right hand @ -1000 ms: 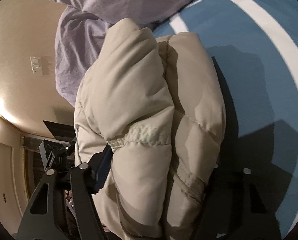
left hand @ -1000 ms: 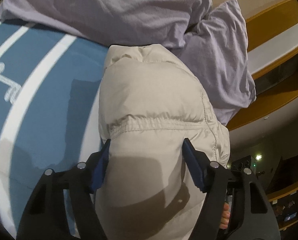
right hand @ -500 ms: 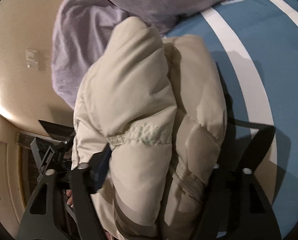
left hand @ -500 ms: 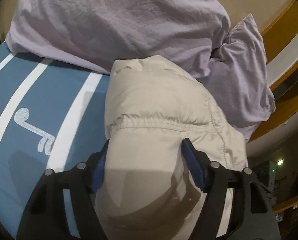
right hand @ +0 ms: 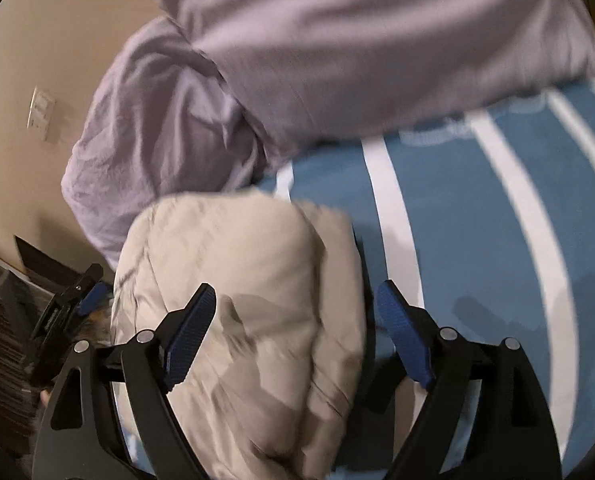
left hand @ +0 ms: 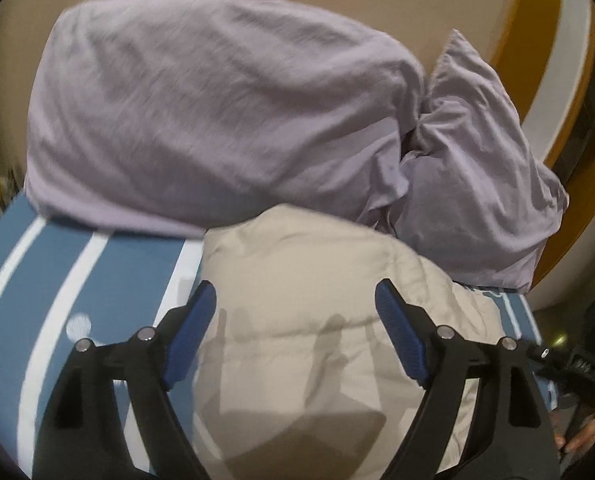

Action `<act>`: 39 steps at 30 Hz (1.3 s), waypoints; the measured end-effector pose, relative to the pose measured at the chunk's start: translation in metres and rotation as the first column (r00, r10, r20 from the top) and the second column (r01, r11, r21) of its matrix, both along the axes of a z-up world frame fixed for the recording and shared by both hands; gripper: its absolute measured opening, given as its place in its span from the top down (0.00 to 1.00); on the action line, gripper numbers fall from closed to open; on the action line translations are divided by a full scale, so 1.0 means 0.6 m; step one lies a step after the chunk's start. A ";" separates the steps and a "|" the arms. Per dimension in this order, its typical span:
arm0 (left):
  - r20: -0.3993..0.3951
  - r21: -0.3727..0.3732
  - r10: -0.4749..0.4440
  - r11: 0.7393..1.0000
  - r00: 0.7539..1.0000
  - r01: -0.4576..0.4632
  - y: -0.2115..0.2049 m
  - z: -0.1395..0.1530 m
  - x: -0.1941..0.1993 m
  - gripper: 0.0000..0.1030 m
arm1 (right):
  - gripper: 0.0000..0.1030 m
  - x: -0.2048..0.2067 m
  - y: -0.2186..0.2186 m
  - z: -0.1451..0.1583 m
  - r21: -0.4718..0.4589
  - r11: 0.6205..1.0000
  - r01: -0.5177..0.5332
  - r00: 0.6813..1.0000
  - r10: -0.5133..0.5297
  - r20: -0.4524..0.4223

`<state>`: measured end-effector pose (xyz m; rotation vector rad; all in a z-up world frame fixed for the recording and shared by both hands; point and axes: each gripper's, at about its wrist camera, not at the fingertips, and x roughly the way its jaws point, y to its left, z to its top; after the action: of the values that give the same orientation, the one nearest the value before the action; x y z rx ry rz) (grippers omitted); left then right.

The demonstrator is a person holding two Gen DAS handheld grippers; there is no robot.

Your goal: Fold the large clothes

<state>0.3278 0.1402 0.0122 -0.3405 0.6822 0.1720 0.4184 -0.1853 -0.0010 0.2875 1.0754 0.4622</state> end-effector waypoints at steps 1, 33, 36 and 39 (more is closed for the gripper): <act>0.004 0.035 -0.007 0.999 1.000 0.007 -0.010 0.002 0.006 0.19 | 0.18 0.000 0.016 0.009 -0.026 1.000 -0.007 0.999 0.008 0.040; -0.055 0.183 -0.123 0.974 0.991 0.131 -0.067 -0.095 0.060 0.05 | 0.21 0.012 0.147 -0.092 -0.281 0.960 -0.015 0.962 0.091 0.259; -0.057 0.184 -0.126 0.974 0.990 0.134 -0.069 -0.099 0.062 0.03 | 0.17 0.016 0.142 -0.098 -0.269 0.963 -0.006 0.966 0.075 0.247; -0.059 0.183 -0.125 0.974 0.990 0.134 -0.069 -0.102 0.065 0.02 | 0.17 0.016 0.144 -0.100 -0.274 0.962 -0.002 0.967 0.072 0.246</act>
<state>0.3667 0.0986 -0.0488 -0.1116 0.7264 0.1187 0.4280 -0.0990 -0.0610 -0.0366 0.8803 0.3673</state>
